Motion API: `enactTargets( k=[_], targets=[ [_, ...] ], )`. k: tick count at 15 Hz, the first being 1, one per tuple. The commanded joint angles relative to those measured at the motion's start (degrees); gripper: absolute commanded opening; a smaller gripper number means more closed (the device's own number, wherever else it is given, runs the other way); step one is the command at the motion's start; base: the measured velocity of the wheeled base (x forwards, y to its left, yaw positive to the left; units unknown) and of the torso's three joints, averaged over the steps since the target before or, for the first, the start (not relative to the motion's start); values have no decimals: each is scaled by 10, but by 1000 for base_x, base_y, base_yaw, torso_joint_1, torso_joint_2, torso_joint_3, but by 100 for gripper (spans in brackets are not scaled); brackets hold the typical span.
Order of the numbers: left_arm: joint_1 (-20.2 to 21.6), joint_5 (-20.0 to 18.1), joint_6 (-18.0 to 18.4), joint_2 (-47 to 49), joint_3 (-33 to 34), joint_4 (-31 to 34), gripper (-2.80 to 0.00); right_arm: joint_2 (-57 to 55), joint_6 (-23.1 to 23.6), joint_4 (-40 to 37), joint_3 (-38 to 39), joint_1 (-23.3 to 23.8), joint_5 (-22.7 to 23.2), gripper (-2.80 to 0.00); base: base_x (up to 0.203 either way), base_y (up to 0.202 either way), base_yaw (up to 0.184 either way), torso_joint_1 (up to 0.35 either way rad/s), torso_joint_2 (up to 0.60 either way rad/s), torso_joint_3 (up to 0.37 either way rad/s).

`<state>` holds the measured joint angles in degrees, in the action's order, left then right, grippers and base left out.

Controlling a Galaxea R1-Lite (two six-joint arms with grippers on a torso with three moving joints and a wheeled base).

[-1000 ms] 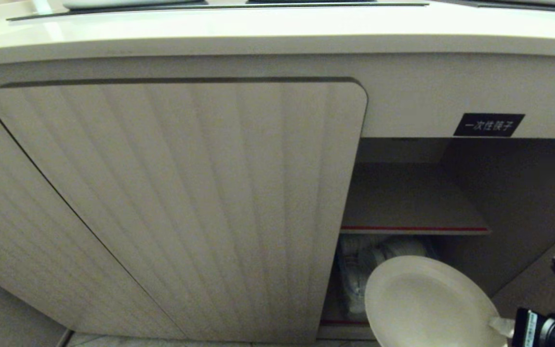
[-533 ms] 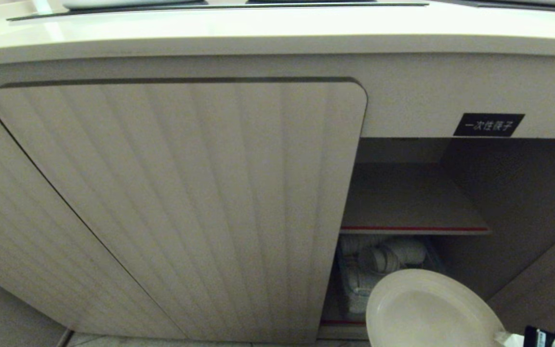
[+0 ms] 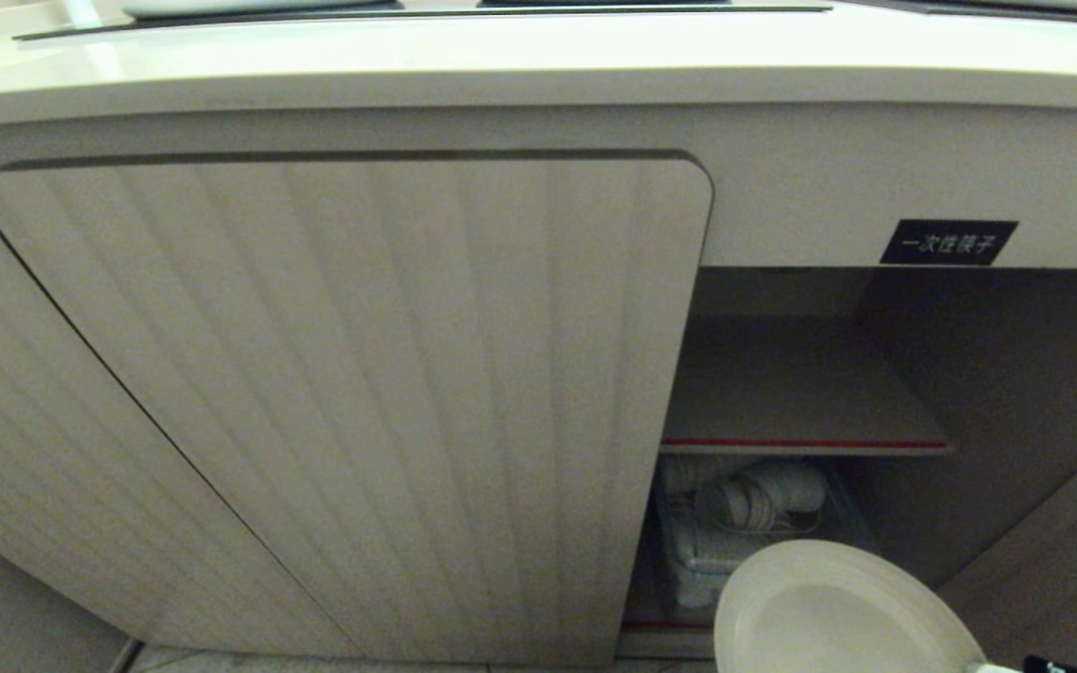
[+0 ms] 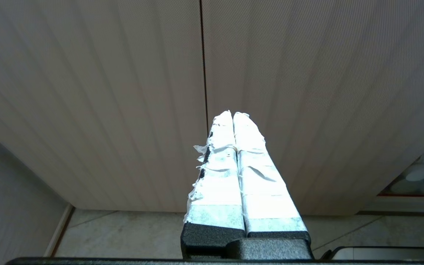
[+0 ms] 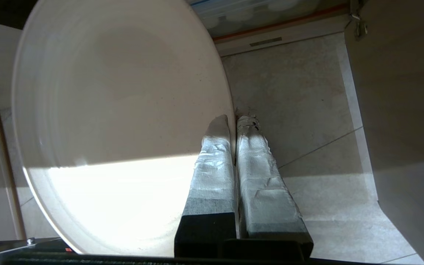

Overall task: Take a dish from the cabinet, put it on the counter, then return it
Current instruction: Place it on the table

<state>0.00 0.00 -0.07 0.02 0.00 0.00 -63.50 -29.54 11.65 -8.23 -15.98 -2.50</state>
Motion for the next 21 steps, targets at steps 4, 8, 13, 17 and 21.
enactTargets(
  k=[4,8,13,17,21],
  targets=[
    [0,0,0,0,0,0,-280,-1,0,2,4,0,0,-280,0,0,0,0,0,0],
    [0,0,0,0,0,0,-280,0,-1,1,6,1,0,-280,0,0,0,0,0,0],
    [0,0,0,0,0,0,-280,-1,0,8,4,1,0,-280,0,0,0,0,0,0],
    [0,0,0,0,0,0,-280,-1,2,10,-1,1,0,-280,0,0,0,0,0,0],
    [0,0,0,0,0,0,-280,-1,2,10,1,1,-1,-280,0,0,0,0,0,0]
  ],
)
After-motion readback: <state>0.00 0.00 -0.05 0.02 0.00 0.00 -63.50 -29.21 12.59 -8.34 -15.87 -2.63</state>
